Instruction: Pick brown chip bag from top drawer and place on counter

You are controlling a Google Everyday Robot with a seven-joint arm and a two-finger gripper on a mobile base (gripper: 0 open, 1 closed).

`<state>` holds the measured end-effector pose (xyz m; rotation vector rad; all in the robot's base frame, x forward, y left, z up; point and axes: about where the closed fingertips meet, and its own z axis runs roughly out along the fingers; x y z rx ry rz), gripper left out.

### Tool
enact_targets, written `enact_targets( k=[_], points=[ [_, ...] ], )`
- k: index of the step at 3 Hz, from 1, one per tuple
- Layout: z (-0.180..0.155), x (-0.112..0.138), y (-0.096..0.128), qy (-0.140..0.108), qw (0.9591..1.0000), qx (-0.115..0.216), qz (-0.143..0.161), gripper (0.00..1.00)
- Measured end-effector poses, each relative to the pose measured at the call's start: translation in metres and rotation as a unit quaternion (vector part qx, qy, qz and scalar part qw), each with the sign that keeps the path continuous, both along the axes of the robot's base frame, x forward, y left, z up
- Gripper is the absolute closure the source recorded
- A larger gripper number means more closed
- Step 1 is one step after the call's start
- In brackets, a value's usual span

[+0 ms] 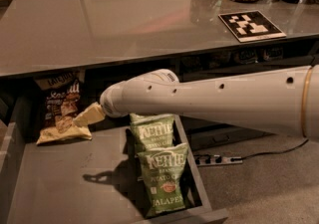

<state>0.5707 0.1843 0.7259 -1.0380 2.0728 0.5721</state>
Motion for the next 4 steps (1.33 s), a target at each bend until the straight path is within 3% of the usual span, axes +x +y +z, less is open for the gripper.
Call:
enact_targets(
  k=[1,3,4],
  points=[
    [0.0,0.0,0.0,0.0,1.0,0.0,0.0,0.0],
    [-0.035,0.018,0.034,0.022,0.9993,0.028,0.012,0.0],
    [-0.064,0.043,0.083,0.018,0.9979,0.062,0.01,0.0]
  ],
)
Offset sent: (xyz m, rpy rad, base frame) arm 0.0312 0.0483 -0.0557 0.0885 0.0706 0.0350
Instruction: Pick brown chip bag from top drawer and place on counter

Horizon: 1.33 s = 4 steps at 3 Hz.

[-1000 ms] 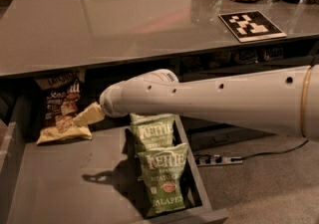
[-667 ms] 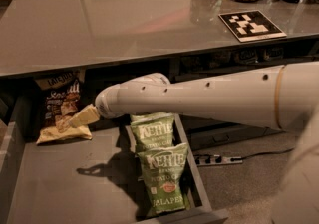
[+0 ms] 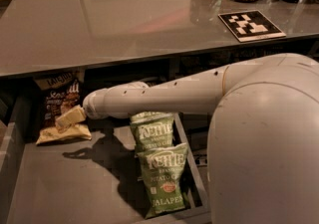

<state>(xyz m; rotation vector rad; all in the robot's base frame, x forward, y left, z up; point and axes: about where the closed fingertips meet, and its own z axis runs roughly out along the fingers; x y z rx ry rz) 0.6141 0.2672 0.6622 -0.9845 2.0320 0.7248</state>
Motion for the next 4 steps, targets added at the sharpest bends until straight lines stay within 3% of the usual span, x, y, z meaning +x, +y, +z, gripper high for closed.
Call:
enact_targets(
  k=[1,3,4],
  points=[
    [0.0,0.0,0.0,0.0,1.0,0.0,0.0,0.0],
    [0.001,0.006,0.051,-0.024,0.9993,-0.006,0.028,0.0],
    [-0.004,0.006,0.076,-0.024,0.9986,-0.01,0.047,0.0]
  ],
)
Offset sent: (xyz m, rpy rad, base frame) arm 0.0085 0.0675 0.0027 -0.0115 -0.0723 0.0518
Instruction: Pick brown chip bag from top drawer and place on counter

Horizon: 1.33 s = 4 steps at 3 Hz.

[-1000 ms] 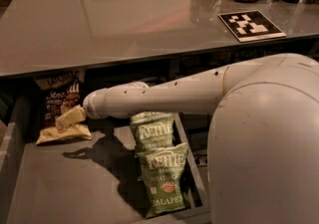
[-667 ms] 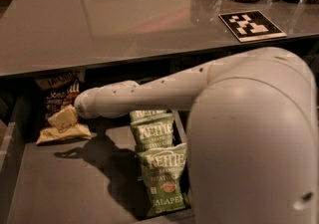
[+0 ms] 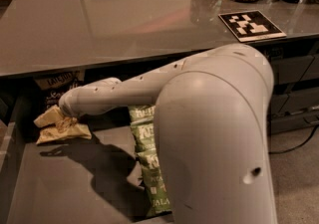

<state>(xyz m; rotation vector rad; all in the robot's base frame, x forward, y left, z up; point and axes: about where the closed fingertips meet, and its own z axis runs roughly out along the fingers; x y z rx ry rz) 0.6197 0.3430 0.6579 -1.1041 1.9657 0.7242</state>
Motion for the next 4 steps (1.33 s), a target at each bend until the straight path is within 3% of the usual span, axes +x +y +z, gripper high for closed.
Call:
enact_targets(
  k=[1,2,4],
  points=[
    [-0.01,0.0,0.019,0.007,0.9999,-0.008,0.013,0.0],
    [-0.022,0.001,0.031,0.015,0.9995,-0.023,0.014,0.18],
    [-0.026,0.003,0.032,0.016,0.9996,-0.022,0.007,0.65]
  ],
)
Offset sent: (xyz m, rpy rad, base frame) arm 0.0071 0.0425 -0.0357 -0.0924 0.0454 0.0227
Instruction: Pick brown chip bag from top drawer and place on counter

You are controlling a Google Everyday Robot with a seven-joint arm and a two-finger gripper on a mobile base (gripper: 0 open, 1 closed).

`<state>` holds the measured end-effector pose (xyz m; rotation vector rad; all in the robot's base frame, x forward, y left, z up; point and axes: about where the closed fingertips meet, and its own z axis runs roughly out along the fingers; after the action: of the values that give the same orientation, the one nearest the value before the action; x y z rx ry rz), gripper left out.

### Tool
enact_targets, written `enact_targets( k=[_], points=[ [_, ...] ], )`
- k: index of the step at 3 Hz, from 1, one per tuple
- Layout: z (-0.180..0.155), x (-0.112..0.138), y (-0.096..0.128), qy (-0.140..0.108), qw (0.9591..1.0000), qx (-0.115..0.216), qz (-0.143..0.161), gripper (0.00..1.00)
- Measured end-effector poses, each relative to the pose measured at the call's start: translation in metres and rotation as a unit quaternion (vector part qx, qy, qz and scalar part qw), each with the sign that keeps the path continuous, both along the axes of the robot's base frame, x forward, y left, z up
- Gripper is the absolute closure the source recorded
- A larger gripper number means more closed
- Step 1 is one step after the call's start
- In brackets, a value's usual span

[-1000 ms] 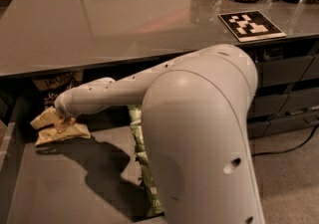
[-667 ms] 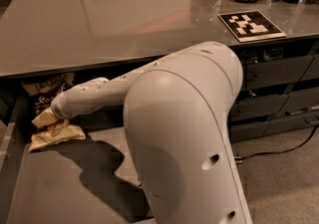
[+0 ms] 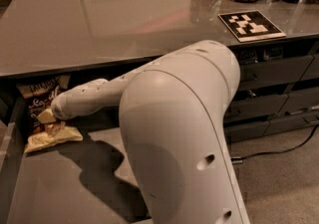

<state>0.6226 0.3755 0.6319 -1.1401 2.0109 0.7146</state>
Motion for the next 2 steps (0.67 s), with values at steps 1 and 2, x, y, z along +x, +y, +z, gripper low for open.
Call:
enact_targets(
  k=[1,2],
  points=[
    [0.009,-0.006,-0.007,-0.008,0.9999,0.007,0.001,0.88],
    [0.036,-0.023,-0.027,-0.046,0.9985,0.03,0.01,1.0]
  ],
)
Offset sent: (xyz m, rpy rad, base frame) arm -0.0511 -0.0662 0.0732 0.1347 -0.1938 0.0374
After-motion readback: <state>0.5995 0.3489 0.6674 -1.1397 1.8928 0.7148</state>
